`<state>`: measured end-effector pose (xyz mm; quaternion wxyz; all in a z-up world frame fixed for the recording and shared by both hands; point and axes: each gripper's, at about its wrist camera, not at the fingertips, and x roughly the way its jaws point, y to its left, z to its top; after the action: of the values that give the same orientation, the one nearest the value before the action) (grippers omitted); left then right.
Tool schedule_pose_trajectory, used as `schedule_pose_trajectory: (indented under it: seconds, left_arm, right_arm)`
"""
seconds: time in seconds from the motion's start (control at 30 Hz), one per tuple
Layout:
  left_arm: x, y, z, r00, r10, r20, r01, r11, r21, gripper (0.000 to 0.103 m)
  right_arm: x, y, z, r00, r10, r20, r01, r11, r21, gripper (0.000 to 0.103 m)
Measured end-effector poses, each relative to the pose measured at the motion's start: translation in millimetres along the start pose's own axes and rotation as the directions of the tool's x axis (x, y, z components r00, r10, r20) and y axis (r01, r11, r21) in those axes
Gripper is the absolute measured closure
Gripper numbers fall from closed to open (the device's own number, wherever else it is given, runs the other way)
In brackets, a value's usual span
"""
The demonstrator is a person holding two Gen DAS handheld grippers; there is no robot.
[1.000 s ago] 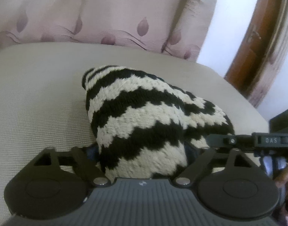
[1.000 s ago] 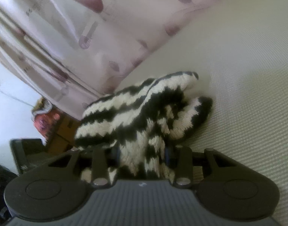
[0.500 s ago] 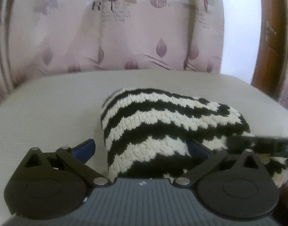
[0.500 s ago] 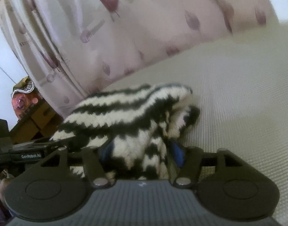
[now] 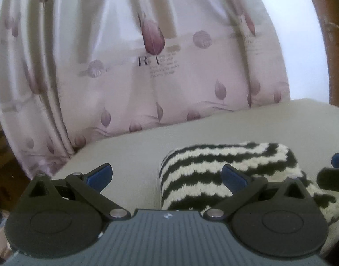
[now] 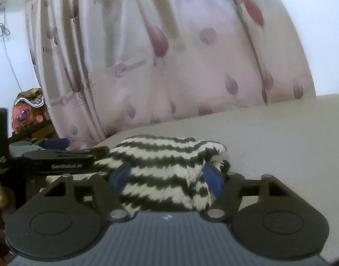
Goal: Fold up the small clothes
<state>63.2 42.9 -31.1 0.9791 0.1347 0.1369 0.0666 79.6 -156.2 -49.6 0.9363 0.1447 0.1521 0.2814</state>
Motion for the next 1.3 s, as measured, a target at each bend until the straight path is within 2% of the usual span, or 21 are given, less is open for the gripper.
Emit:
schedule_pose_trajectory:
  seconds: [0.13, 0.3, 0.37, 0.5, 0.6, 0.7, 0.8, 1.3]
  left_arm:
    - [-13.5, 12.0, 9.8, 0.996, -0.089, 0.004, 0.089, 0.992, -0.089, 0.000]
    - [-26.5, 24.2, 13.8, 0.990, -0.142, 0.015, 0.142, 0.966, -0.214, 0.000]
    - [-31.7, 26.3, 14.4, 0.991, -0.132, 0.026, 0.135, 0.961, -0.242, 0.000]
    - [-38.8, 26.0, 16.5, 0.993, -0.117, 0.025, 0.120, 0.965, -0.231, 0.000]
    - [-46.0, 27.2, 15.5, 0.993, -0.109, 0.045, 0.117, 0.967, -0.225, 0.000]
    - [-48.8, 28.4, 15.2, 0.992, -0.118, 0.043, 0.125, 0.965, -0.230, 0.000]
    - [-50.1, 30.3, 14.1, 0.990, -0.136, 0.035, 0.141, 0.960, -0.241, 0.000]
    - [-45.5, 37.1, 5.9, 0.989, -0.151, -0.001, 0.145, 0.952, -0.270, 0.000]
  right_arm:
    - [-15.9, 4.1, 3.2, 1.000, -0.006, 0.024, 0.006, 1.000, 0.002, 0.030]
    - [-31.3, 7.5, 5.5, 0.998, -0.035, 0.046, 0.035, 0.999, -0.008, 0.028]
    - [-35.8, 11.3, 5.7, 0.998, -0.043, 0.051, 0.044, 0.999, -0.024, 0.028]
    - [-40.5, 22.1, 6.3, 0.996, -0.071, 0.061, 0.076, 0.994, -0.073, 0.022]
    - [-45.1, 29.5, 6.0, 0.993, -0.084, 0.081, 0.092, 0.990, -0.105, 0.021]
    - [-48.2, 37.2, 6.9, 0.991, -0.097, 0.095, 0.109, 0.984, -0.142, 0.021]
    - [-51.2, 43.3, 6.6, 0.990, -0.095, 0.105, 0.111, 0.980, -0.162, 0.015]
    - [-48.9, 52.3, 2.2, 0.993, -0.093, 0.076, 0.106, 0.977, -0.185, 0.014]
